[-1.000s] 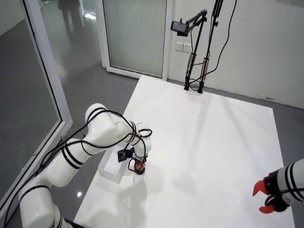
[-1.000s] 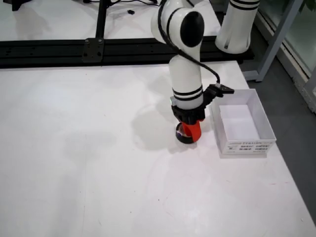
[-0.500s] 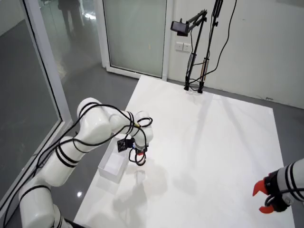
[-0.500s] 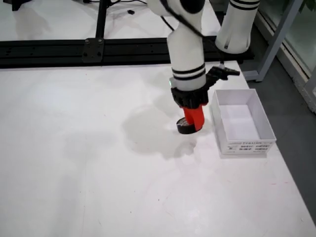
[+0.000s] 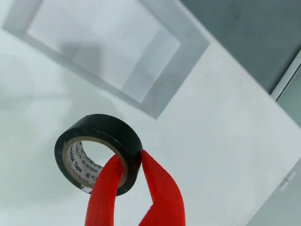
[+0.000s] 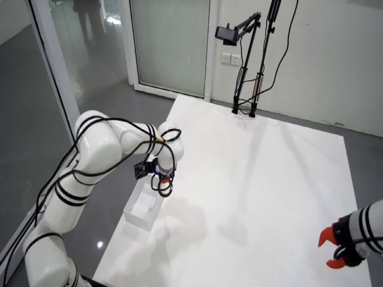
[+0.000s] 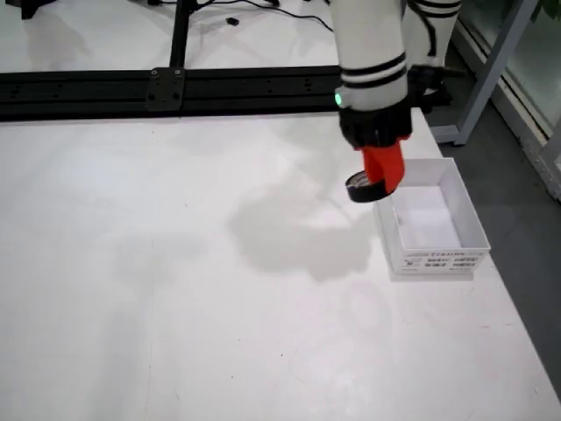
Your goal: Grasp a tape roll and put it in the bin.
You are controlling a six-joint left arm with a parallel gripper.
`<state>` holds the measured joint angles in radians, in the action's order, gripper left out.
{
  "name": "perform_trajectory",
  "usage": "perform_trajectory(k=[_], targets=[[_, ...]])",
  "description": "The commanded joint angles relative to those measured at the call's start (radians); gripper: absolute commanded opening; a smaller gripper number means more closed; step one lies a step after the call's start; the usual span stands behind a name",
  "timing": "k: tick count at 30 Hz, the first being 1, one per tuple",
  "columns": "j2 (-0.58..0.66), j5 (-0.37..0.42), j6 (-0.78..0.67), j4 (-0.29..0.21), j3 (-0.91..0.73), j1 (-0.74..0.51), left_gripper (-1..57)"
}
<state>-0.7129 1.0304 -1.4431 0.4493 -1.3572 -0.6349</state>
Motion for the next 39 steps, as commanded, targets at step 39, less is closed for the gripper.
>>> perform_trajectory(k=[39], targets=[[-0.028, -0.041, 0.009, 0.006, -0.132, 0.195, -0.7]])
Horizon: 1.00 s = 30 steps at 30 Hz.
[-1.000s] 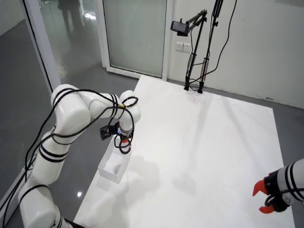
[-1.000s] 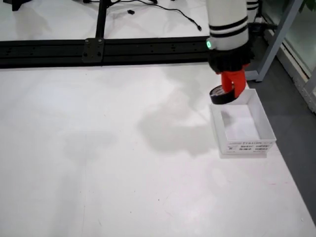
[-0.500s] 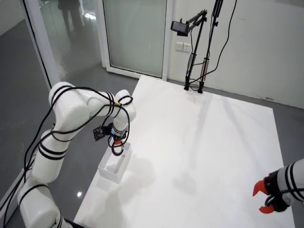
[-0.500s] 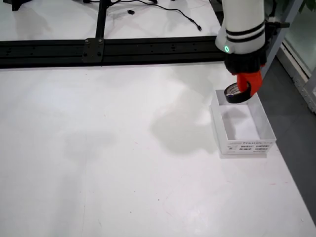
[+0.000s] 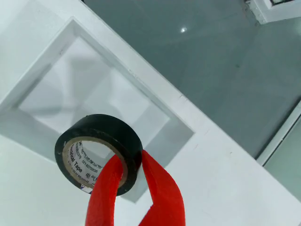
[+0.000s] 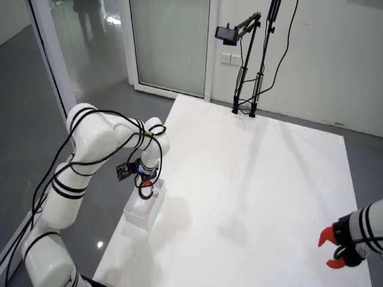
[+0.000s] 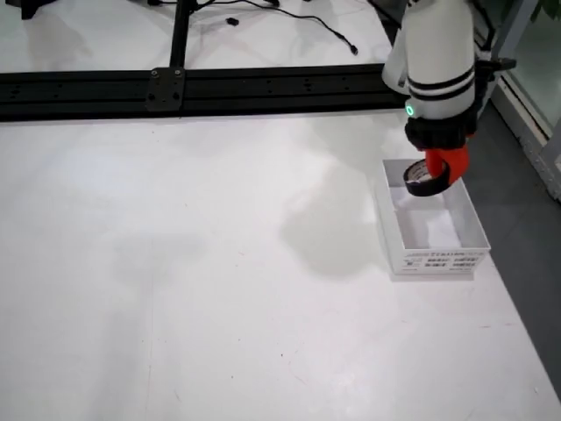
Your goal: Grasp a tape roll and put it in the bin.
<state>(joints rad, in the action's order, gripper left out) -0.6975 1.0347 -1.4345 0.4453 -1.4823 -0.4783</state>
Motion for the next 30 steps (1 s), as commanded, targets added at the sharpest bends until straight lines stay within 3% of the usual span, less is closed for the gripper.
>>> perform_trajectory(k=[1, 18, 21, 30], targets=[[-0.048, -0.050, 0.000, 0.010, -0.007, 0.040, -0.7], [-0.082, -0.084, 0.000, 0.016, -0.007, 0.047, 0.0], [-0.082, -0.090, 0.000, 0.016, -0.007, 0.044, 4.1], [-0.082, -0.090, 0.000, 0.021, -0.007, 0.044, 9.5]])
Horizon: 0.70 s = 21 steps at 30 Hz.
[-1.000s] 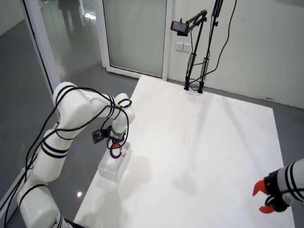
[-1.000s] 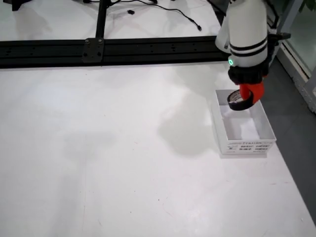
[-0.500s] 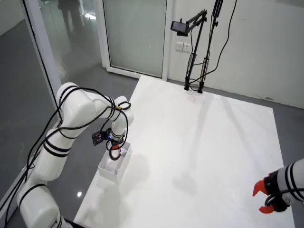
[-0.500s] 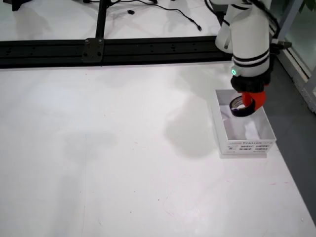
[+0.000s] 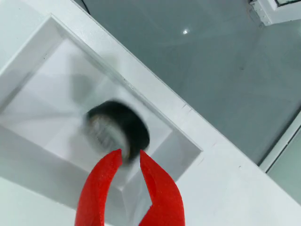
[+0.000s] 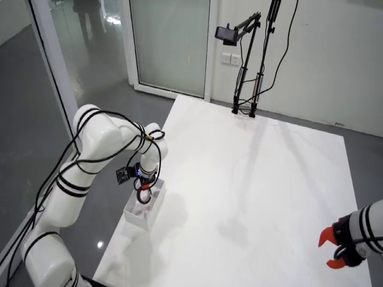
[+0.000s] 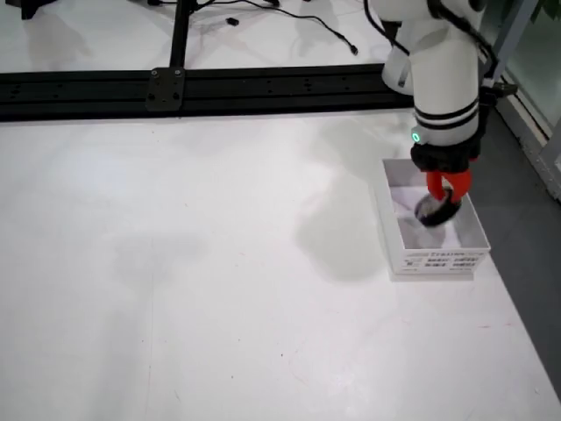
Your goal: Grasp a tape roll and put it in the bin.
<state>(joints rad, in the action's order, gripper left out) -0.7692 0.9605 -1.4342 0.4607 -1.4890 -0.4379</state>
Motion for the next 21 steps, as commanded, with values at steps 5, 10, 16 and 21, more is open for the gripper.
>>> perform_trajectory(k=[5, 10, 16, 21], targets=[[-0.010, -0.031, 0.000, 0.007, 0.000, 0.005, 11.2], [-0.010, -0.034, 0.000, 0.007, 0.000, -0.019, 10.1], [0.034, 0.004, 0.000, 0.012, 0.001, -0.091, -0.5], [0.154, 0.064, 0.000, 0.053, 0.003, -0.170, -0.5]])
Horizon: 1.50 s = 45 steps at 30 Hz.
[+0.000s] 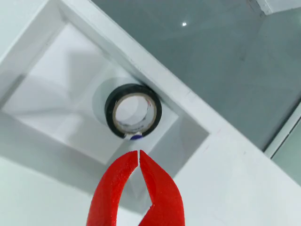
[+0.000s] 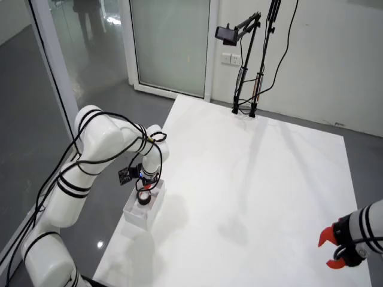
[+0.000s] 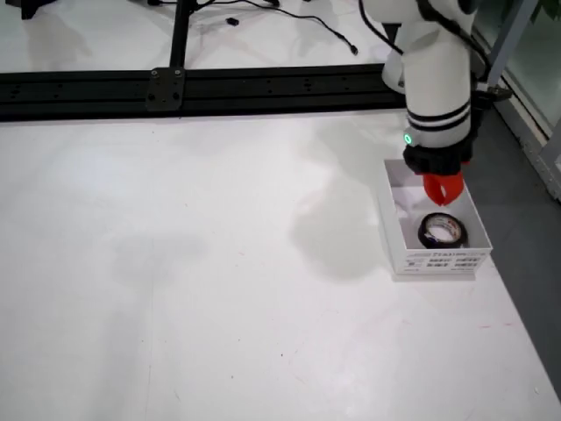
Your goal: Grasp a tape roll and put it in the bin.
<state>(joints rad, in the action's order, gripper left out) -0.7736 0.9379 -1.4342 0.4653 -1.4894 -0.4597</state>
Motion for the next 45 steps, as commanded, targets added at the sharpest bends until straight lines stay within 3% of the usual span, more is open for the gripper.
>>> perform_trajectory(k=[1, 11, 19, 38, 45], targets=[[0.185, 0.099, 0.000, 0.053, 0.003, -0.162, -0.5], [0.381, 0.179, 0.002, 0.056, 0.003, -0.297, -0.5], [0.470, 0.234, 0.006, 0.050, 0.003, -0.404, -0.5], [0.519, 0.262, 0.095, 0.021, 0.003, -0.605, -0.5], [0.517, 0.260, 0.150, -0.034, 0.003, -0.649, -0.5]])
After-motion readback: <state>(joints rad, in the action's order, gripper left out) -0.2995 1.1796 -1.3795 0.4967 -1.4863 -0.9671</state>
